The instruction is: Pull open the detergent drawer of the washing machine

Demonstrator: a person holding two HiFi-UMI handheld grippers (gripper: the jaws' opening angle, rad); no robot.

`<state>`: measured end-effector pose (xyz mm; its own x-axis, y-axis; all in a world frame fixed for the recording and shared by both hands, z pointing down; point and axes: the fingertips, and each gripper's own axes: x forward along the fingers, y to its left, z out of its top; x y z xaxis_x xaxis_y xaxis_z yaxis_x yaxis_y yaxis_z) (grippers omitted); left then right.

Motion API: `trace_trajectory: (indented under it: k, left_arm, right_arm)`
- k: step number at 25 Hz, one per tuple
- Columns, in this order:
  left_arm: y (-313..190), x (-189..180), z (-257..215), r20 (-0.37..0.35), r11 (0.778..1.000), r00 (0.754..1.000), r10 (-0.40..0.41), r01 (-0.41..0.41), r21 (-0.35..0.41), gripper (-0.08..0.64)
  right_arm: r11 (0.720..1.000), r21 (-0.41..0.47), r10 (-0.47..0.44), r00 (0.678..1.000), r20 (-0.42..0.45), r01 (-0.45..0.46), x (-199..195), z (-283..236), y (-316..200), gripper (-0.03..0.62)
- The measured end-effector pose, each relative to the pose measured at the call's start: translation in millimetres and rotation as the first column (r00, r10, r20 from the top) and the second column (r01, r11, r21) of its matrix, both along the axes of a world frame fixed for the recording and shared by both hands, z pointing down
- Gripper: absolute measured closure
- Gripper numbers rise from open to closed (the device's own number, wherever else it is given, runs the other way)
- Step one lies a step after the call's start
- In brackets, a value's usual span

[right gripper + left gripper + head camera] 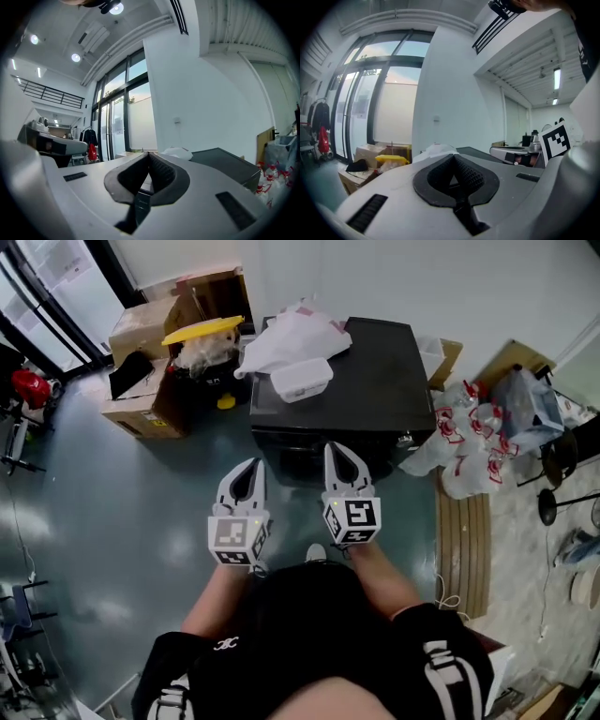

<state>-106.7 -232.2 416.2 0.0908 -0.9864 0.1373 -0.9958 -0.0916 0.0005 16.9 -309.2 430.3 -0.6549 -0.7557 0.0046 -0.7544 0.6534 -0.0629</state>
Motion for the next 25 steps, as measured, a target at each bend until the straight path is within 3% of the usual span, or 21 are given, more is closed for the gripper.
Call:
trace_trajectory:
  k: [7,13,16,18,19,20,21,23,25]
  left_arm:
    - [-27,-5,1,0.008,0.987,0.988,0.157,-0.157,0.024,0.558]
    - [-39,-29,9,0.004,0.958,0.958,0.287,-0.287,0.01,0.558]
    - [-43,-45,6,-0.003,0.95,0.95,0.311,-0.311,0.02,0.558]
    - [-46,-57,7,-0.014,0.951,0.951,0.308,-0.308,0.024,0.558]
    - [-47,-62,10,-0.022,0.952,0.952,0.305,-0.304,0.021,0.558]
    - [-47,-66,14,-0.031,0.953,0.953,0.301,-0.301,0.017,0.558]
    - [-47,-69,17,-0.04,0.954,0.954,0.299,-0.298,0.011,0.558]
    - [-46,-72,21,-0.054,0.955,0.954,0.296,-0.296,0.005,0.558]
    - [-44,-72,22,-0.057,0.956,0.954,0.293,-0.293,0.006,0.558]
  right_arm:
    - [0.995,-0.026,0.102,0.99,0.094,-0.1,0,7,-9,0.591]
    - [0.98,-0.103,0.184,0.97,0.158,-0.169,-20,18,-4,0.591]
    - [0.974,-0.135,0.208,0.957,0.203,-0.183,-28,24,-2,0.591]
    - [0.977,-0.16,0.183,0.943,0.278,-0.143,-32,27,-1,0.591]
    - [0.98,-0.175,0.148,0.926,0.347,-0.091,-35,29,0,0.591]
    - [0.982,-0.19,0.105,0.897,0.43,-0.024,-37,29,0,0.513]
    - [0.978,-0.204,0.07,0.853,0.518,0.043,-37,29,0,0.396]
    - [0.962,-0.235,0.056,0.736,0.674,0.143,-32,33,-4,0.295]
    - [0.944,-0.258,0.074,0.628,0.775,0.207,-26,41,-7,0.259]
